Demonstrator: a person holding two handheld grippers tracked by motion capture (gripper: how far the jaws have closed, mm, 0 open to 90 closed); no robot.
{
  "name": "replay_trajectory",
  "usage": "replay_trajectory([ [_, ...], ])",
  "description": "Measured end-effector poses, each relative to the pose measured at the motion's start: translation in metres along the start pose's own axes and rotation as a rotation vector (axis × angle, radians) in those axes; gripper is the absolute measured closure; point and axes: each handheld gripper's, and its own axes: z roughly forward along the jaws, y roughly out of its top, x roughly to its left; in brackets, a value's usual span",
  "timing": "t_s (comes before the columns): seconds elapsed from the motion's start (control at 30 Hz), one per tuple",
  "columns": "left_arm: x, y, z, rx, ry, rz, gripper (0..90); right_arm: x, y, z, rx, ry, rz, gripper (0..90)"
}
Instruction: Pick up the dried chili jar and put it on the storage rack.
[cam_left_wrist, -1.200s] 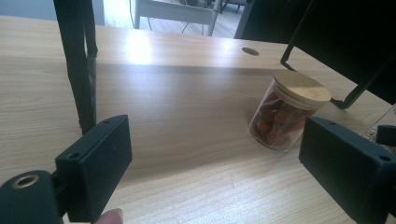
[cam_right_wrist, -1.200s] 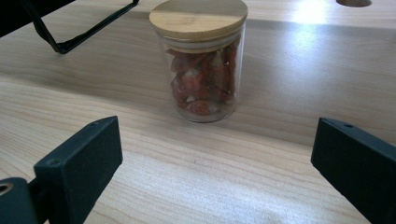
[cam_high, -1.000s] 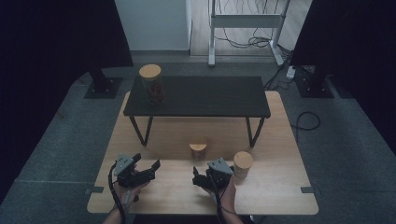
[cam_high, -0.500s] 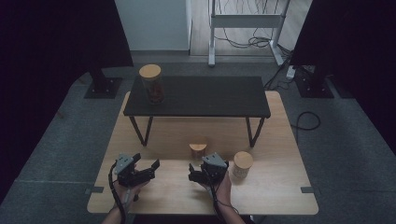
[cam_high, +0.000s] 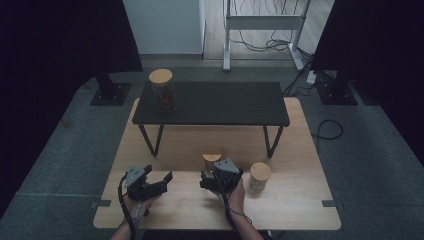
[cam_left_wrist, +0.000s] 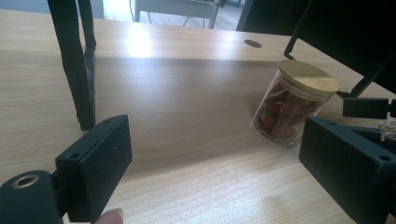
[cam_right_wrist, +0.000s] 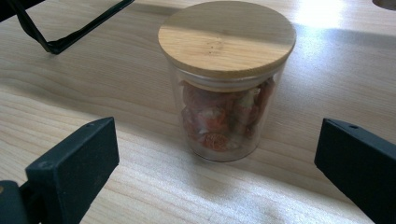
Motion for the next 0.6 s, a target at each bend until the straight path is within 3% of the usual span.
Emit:
replay_trajectory([
  [0.6,-0.002,-0.001,0.001,0.005,0.005,0.012,9.0,0.006,0.006,0.015,0.027,-0.011,-0.004,0.0],
])
